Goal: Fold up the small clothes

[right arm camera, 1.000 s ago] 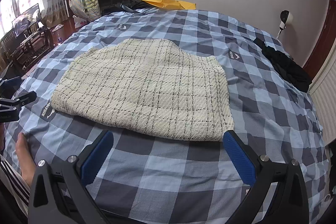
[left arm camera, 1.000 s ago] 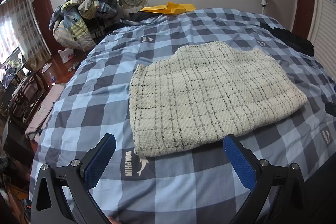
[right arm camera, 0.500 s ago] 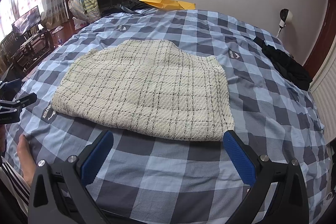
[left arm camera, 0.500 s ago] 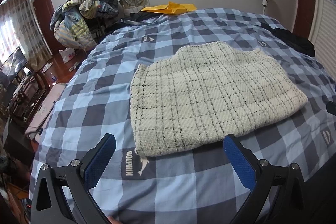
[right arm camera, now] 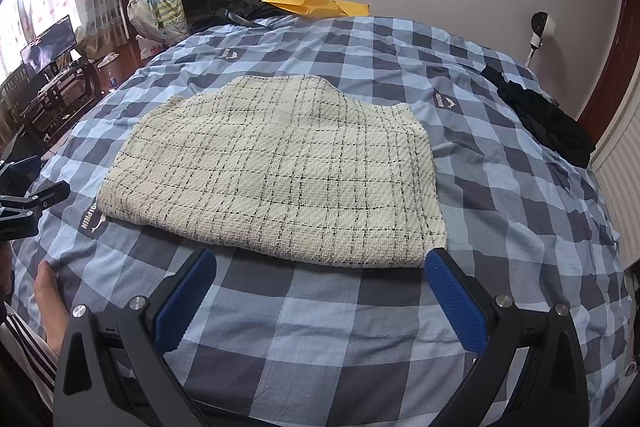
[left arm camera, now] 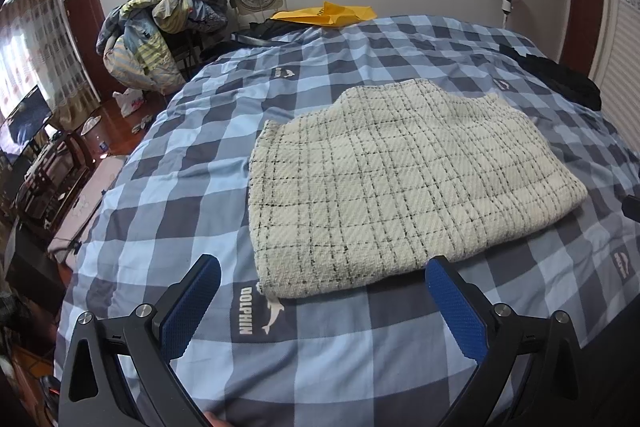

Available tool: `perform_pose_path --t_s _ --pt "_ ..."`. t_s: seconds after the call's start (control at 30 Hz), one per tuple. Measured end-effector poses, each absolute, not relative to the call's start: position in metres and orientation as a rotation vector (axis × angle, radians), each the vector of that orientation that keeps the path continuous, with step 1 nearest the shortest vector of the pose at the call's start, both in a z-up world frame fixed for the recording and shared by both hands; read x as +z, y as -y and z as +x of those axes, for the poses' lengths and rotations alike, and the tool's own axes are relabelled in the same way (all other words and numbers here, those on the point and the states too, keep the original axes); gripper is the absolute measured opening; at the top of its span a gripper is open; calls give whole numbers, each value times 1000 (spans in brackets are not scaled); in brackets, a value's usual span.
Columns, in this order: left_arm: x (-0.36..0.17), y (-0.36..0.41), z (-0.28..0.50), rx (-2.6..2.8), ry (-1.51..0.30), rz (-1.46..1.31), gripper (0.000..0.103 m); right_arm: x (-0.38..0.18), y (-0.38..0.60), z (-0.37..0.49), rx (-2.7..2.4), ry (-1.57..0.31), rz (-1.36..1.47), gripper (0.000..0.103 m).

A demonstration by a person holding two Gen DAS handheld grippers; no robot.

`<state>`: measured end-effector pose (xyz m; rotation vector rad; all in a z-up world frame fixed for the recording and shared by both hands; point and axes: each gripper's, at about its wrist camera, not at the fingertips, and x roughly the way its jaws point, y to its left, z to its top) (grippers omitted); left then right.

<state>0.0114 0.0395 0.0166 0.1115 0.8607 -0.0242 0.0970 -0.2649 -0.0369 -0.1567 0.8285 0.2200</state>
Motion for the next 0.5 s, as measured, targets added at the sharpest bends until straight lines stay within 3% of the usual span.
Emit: perform_pose_path --t_s 0.5 --pt "16 -37 13 -18 -863 114 103 -37 266 98 219 -830 -154 102"
